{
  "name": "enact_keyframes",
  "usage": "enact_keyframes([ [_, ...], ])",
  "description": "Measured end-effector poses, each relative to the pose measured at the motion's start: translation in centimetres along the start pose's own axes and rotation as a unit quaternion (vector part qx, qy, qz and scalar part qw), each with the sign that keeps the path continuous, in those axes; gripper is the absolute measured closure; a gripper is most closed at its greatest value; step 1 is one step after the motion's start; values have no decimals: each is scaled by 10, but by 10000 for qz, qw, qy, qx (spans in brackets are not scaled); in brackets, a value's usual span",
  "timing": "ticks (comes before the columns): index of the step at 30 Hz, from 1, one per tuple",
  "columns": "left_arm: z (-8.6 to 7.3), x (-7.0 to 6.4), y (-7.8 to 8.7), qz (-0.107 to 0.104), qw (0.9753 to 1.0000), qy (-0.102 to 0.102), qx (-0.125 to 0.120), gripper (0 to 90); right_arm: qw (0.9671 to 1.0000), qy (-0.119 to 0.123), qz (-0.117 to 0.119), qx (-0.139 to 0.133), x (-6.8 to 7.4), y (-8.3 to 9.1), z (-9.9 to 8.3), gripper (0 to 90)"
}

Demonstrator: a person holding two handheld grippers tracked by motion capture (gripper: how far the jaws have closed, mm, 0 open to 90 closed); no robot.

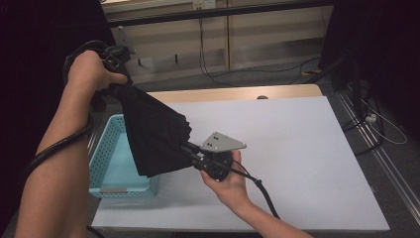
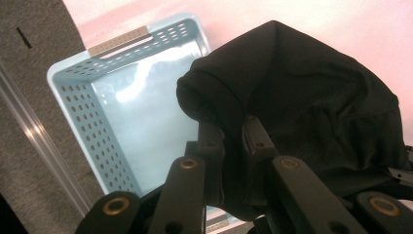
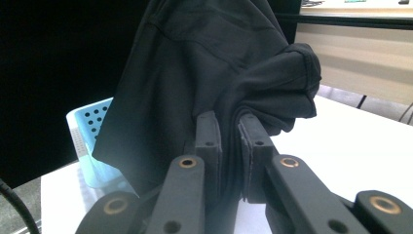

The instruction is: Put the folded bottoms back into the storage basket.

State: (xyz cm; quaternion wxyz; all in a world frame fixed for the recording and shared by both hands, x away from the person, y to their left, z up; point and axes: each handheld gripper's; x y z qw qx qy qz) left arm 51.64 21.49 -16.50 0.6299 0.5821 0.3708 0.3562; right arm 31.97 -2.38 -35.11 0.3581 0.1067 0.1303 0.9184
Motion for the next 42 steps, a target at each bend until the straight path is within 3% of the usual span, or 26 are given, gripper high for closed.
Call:
enact_keyframes([
  [14,-11,22,5,67,9997,192,-145,819,9998,39,185,-15,15,-19,8,811],
  [22,-16,32,6,108,9997,213,-101,819,9995,88,281,-79,27,-31,9,811],
  [42,-35,70,-12,29,9990,403,-165,819,9987,175,466,73,46,-59,7,809],
])
Point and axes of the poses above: each handheld gripper's, and its own axes: y roughly backward along the jaws, z roughly out of its top, x roughly to its left, and after that the axes turned 5 degrees about x, right-handed
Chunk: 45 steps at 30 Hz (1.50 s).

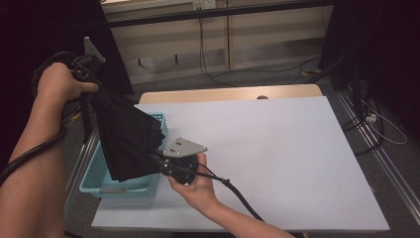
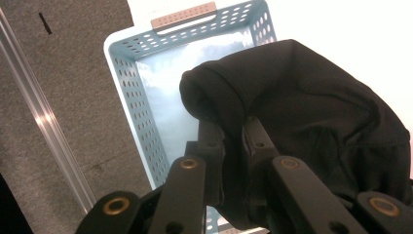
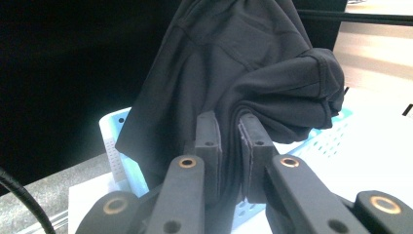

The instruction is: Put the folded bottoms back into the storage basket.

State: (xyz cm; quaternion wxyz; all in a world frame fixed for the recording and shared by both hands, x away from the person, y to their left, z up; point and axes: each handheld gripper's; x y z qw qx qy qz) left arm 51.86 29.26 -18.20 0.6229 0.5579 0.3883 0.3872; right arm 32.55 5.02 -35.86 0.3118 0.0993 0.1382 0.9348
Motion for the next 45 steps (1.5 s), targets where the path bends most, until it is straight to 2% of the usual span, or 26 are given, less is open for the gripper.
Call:
enact_keyframes([
  [13,-5,16,-4,5,9999,38,-96,819,9999,11,122,44,8,-15,3,808],
  [22,-6,31,-14,-11,9999,90,-95,819,9998,-20,186,21,14,-29,0,806],
  [25,-5,42,-22,166,9995,109,-226,813,9998,-108,182,-37,15,-40,0,792],
  [26,-5,45,-26,270,9987,100,-415,789,9998,-46,207,47,17,-45,-1,760],
  [27,-5,45,-26,270,9987,100,-415,656,9998,-46,207,47,17,-45,-1,760],
  [28,-6,50,-36,635,9956,114,-683,435,9992,-2,240,315,20,-53,-3,538],
  [29,-6,50,-36,635,9956,114,-683,334,9992,-2,240,315,20,-53,-3,538],
  [30,-7,51,-39,748,9940,-20,-798,334,9990,186,74,393,19,-51,-4,434],
  [31,-10,51,-45,791,9938,-108,-773,318,9989,251,-18,407,16,-48,-4,422],
  [33,-11,52,-47,737,9940,-114,-800,285,9986,212,39,477,9,-41,-4,368],
  [34,-13,51,-50,676,9938,-39,-883,262,9985,232,17,488,5,-37,-4,344],
  [38,-20,50,-59,563,9945,-69,-885,230,9983,314,-42,482,-4,-26,-4,295],
  [40,-23,49,-62,561,9940,-39,-941,211,9981,377,-59,480,-14,-16,-4,263],
  [41,-23,49,-62,561,9940,-39,-941,209,9981,377,-59,480,-14,-16,-4,263],
  [42,-25,47,-64,476,9944,-42,-942,206,9984,322,-92,466,-22,-8,-6,253],
  [45,-26,44,-67,473,9940,-60,-982,203,9987,251,-132,434,-29,0,-8,243],
])
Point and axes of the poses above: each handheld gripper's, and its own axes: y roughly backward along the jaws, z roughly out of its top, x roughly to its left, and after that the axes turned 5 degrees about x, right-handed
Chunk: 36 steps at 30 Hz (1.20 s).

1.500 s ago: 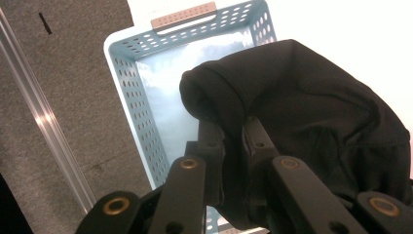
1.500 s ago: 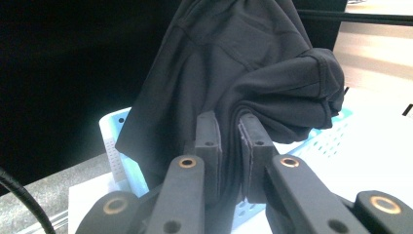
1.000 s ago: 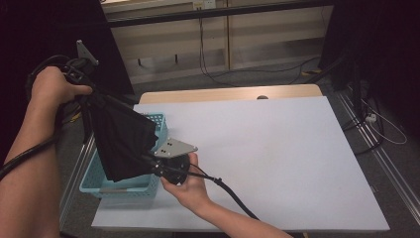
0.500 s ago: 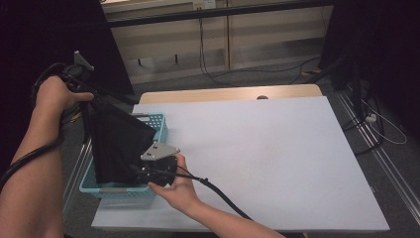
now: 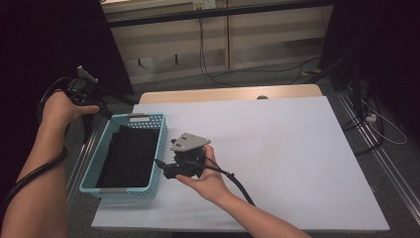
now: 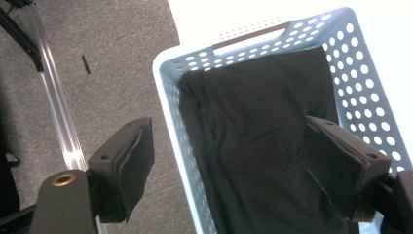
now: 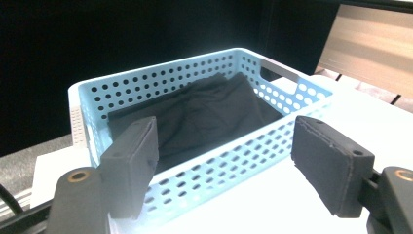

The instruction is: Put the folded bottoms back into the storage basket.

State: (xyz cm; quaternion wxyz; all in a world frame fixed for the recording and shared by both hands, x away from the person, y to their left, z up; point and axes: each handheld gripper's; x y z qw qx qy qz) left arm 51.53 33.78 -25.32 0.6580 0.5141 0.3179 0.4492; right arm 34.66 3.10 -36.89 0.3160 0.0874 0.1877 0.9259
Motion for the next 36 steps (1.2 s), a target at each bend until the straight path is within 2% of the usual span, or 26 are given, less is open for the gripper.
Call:
enact_keyframes([
  [5,-4,-10,-10,-71,9998,-60,-153,203,10000,-2,-21,-55,-11,13,-7,224],
  [7,-9,-16,-21,-160,9997,-72,-187,203,10000,4,-21,-10,-14,17,-11,213],
  [8,-10,-18,-25,-163,9996,-144,-190,204,10000,35,-27,-3,-17,19,-13,213],
  [9,-10,-18,-25,-163,9996,-144,-190,205,10000,35,-27,-3,-17,19,-13,213],
  [10,-13,-21,-33,-221,9994,-171,-201,205,10000,4,-47,18,-22,23,-18,213],
  [14,-18,-26,-43,-300,9993,-160,-174,203,9998,6,-86,182,-30,28,-27,212],
  [19,-23,-32,-54,-325,9988,-237,-261,204,9996,-118,2,274,-40,33,-37,213],
  [20,-25,-34,-58,-357,9987,-239,-282,207,9990,-149,107,414,-45,34,-41,209],
  [22,-27,-35,-63,-373,9985,-224,-347,228,9987,-109,39,495,-49,36,-46,201],
  [23,-29,-36,-66,-389,9984,-187,-368,254,9986,-112,-66,519,-51,37,-49,199],
  [24,-31,-35,-69,-387,9983,-233,-365,296,9985,-104,-112,529,-53,39,-52,199],
  [25,-32,-36,-73,-366,9984,-195,-380,332,9984,-140,-91,537,-55,40,-55,199],
  [28,-37,-36,-82,-460,9983,-137,-330,502,9982,-174,-131,565,-57,44,-60,197],
  [29,-39,-36,-87,-426,9985,-143,-311,563,9980,-195,-156,575,-59,47,-64,198],
  [30,-43,-37,-97,-497,9986,-59,-194,642,9980,-223,-159,567,-60,48,-66,198],
  [32,-47,-36,-107,-542,9984,-25,-143,704,9978,-255,-197,575,-62,52,-70,198],
  [33,-49,-36,-112,-601,9981,33,-91,785,9975,-263,-213,613,-64,53,-71,196],
  [35,-52,-35,-121,-603,9981,89,-76,819,9975,-250,-253,602,-65,55,-73,198],
  [36,-52,-35,-121,-603,9981,89,-76,876,9975,-249,-276,602,-66,57,-74,198],
])
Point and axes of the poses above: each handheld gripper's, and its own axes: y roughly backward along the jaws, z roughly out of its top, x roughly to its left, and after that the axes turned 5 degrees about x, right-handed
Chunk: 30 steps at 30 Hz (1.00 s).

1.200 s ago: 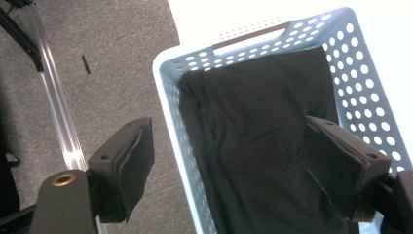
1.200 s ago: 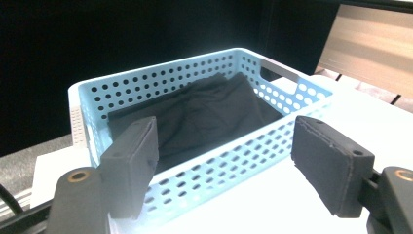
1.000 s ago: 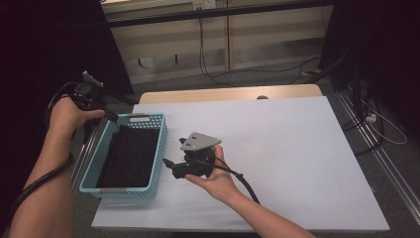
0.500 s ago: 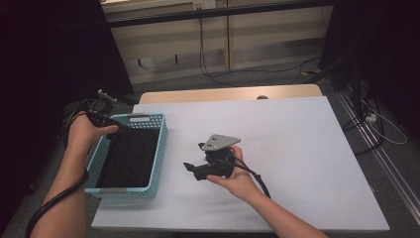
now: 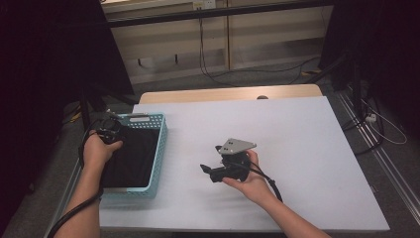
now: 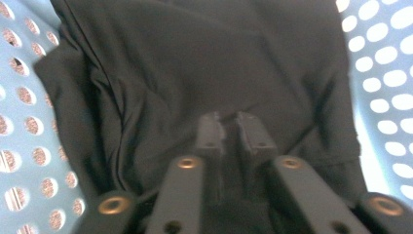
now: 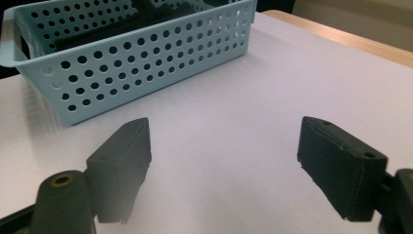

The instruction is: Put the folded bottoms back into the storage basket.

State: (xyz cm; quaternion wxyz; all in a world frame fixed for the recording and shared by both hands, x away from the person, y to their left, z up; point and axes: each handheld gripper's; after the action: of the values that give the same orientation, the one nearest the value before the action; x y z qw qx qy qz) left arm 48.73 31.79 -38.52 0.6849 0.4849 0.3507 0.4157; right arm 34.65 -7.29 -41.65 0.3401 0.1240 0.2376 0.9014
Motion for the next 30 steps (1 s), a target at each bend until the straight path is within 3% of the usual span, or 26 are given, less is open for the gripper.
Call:
enact_keyframes([
  [7,-11,7,-25,249,9990,114,358,900,10000,-18,-48,52,-5,4,-7,197],
  [11,-15,11,-27,147,9990,238,348,900,10000,-7,-47,69,-5,4,-9,196],
  [15,-18,12,-24,324,9978,368,439,900,9999,21,-35,155,-6,5,-12,185],
  [16,-19,15,-23,423,9966,417,578,900,9995,61,-53,299,-8,6,-14,174],
  [18,-20,16,-22,409,9964,462,583,900,9994,47,-67,349,-8,7,-15,173],
  [23,-21,15,-17,243,9977,462,420,895,9992,20,-136,369,-14,11,-21,180],
  [25,-21,14,-16,223,9981,468,326,849,9992,2,-143,375,-16,12,-21,180],
  [26,-19,12,-12,96,9987,429,259,817,9992,9,-151,378,-16,13,-21,180],
  [29,-18,9,-9,95,9991,361,199,695,9993,11,-146,357,-17,15,-22,180],
  [30,-16,5,-5,82,9994,340,58,660,9993,-7,-151,355,-17,16,-22,180],
])
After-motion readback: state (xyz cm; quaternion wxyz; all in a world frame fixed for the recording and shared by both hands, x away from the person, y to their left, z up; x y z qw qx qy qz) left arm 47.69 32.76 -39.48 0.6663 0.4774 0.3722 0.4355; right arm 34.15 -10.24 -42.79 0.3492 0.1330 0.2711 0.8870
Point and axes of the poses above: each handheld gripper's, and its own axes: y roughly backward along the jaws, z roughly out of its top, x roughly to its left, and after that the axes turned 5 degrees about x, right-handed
